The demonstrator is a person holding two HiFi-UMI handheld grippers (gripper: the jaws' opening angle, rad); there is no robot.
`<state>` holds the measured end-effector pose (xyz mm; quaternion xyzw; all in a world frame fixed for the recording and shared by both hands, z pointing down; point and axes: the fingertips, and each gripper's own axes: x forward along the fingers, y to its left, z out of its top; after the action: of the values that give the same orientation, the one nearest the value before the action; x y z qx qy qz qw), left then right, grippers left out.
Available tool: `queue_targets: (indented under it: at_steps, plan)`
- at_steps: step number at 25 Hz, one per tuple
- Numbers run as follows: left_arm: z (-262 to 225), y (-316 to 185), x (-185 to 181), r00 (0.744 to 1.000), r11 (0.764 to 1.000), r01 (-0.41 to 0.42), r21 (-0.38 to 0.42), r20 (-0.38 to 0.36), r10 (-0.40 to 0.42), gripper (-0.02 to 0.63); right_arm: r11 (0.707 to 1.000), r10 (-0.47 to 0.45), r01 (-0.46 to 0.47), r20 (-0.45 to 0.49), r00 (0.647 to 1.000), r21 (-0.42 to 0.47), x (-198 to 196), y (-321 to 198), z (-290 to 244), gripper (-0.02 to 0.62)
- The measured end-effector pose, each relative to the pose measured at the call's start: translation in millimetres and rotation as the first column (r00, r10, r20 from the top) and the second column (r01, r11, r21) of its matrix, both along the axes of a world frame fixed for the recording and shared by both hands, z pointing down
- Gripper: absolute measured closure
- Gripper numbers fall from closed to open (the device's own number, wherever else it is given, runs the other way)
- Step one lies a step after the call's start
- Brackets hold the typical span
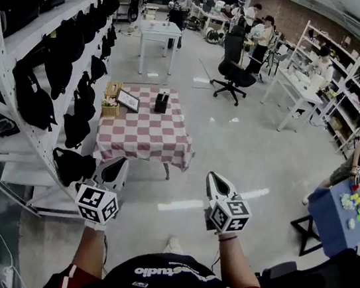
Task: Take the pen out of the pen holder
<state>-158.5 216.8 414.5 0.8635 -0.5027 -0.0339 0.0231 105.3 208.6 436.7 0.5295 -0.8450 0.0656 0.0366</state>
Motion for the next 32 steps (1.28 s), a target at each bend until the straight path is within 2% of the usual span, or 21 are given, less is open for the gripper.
queue_targets:
  at_steps: [13,32]
  plan:
    - [6.3,1.0,8.1,1.000,1.000,-0.027,-0.001,0.007,0.027,0.601,1.000,-0.006,0.006,0.000,1.000,0.004,-4.6,0.6,4.5,0.598]
    - [4.5,-0.9,-6.0,1.000,1.000,-0.015,-0.024,0.001,0.015,0.601,1.000,-0.017,0.017,-0.008,1.000,0.021,-22.3,-0.4,-3.7,0.598]
